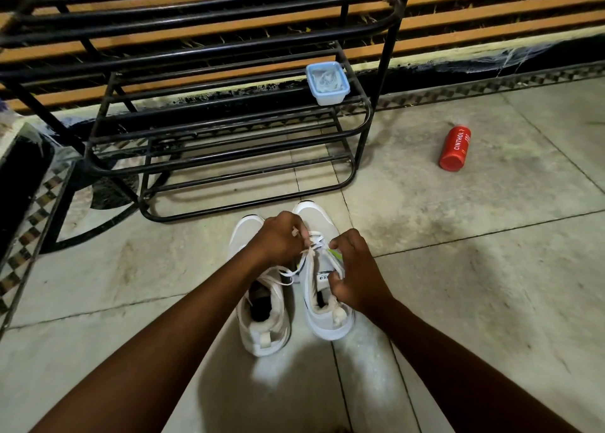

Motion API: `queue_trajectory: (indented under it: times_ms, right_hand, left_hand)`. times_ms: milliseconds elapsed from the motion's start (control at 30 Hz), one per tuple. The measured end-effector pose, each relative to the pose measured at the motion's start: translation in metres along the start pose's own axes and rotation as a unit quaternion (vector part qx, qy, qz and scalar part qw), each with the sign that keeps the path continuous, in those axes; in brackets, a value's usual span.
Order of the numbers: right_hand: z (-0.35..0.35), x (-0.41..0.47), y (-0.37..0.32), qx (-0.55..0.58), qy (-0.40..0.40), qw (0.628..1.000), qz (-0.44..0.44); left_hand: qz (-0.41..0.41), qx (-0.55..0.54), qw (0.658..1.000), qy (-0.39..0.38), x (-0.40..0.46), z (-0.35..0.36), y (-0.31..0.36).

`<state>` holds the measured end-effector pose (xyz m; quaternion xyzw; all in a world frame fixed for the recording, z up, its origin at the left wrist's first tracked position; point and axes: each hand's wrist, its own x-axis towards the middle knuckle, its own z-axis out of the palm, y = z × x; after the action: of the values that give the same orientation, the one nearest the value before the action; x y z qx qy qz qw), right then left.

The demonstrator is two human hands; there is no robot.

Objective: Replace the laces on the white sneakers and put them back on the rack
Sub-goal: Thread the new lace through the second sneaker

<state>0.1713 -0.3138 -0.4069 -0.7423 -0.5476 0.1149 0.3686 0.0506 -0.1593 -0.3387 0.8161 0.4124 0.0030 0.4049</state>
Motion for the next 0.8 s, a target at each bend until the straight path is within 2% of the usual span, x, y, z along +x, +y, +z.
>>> queue_trajectory:
  times_ms: [100,167,433,600,800]
  right_hand:
    - [-0.002,0.000,0.002,0.017,0.001,1.000,0.003]
    - [-0.003,-0.001,0.002,0.024,0.003,1.000,0.007]
    - [-0.002,-0.001,-0.003,0.005,0.001,1.000,0.010]
    - [-0.003,-0.001,-0.005,-0.002,-0.005,1.000,0.010]
    - [-0.002,-0.002,-0.003,-0.006,-0.020,1.000,0.020]
  left_hand:
    - [-0.068,-0.128,0.989,-0.030,-0.001,-0.004,-0.006]
    - [-0.108,-0.158,0.981,-0.028,-0.005,-0.005,-0.005]
    - [-0.174,-0.192,0.966,-0.003,-0.007,0.002,0.004]
    - [-0.176,-0.179,0.967,0.038,-0.008,0.007,0.005]
    - [-0.206,-0.198,0.958,0.028,-0.004,0.008,0.004]
